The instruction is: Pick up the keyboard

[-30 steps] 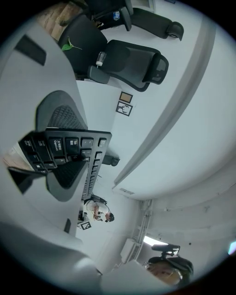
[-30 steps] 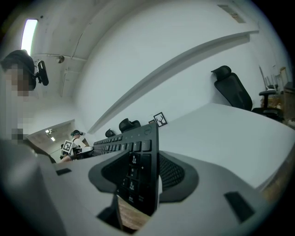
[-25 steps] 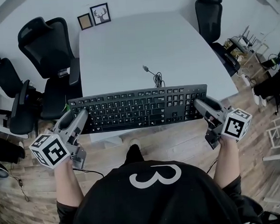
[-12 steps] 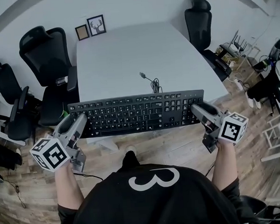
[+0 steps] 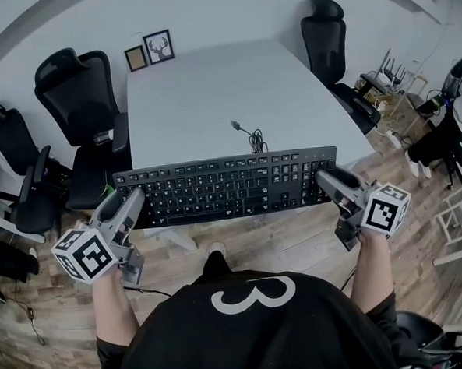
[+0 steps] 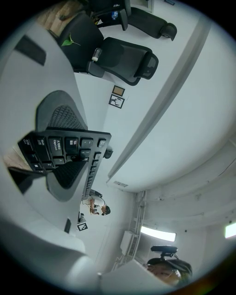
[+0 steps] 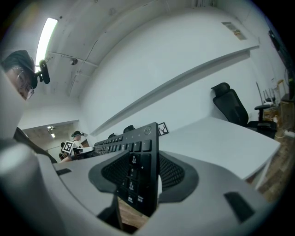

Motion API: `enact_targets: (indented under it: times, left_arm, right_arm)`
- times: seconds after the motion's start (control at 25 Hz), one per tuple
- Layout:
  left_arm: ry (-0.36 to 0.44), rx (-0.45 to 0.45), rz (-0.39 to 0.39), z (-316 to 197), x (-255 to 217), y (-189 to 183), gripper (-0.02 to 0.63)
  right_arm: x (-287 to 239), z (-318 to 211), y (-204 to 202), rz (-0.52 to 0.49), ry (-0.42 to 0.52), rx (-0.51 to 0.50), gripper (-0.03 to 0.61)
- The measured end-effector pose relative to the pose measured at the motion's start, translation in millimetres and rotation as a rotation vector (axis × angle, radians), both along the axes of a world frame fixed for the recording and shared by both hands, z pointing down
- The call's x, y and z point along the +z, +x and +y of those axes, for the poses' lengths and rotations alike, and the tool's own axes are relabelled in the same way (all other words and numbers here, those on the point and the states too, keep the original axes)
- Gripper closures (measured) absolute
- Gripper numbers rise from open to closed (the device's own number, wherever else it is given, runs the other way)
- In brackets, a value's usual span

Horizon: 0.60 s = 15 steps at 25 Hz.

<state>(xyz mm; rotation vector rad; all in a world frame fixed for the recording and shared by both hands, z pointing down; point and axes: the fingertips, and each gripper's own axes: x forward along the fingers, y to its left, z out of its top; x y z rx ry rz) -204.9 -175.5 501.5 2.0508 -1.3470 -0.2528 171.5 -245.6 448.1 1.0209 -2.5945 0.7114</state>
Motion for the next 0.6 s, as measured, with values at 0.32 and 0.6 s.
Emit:
enact_targets:
  times: [0.32,0.6]
  left_arm:
    - [-0.001,0.015,0.002,-1.4,2.3,0.2,0.414]
    - [-0.006,0.031,0.002,-3.4,0.5,0.4,0.414]
  right_arm:
    - [0.3,0.5,0.8,0.001,0.003,0.01,0.391]
    - [-0.5,4.5,1.8,-0.004,0.006,0.032,0.391]
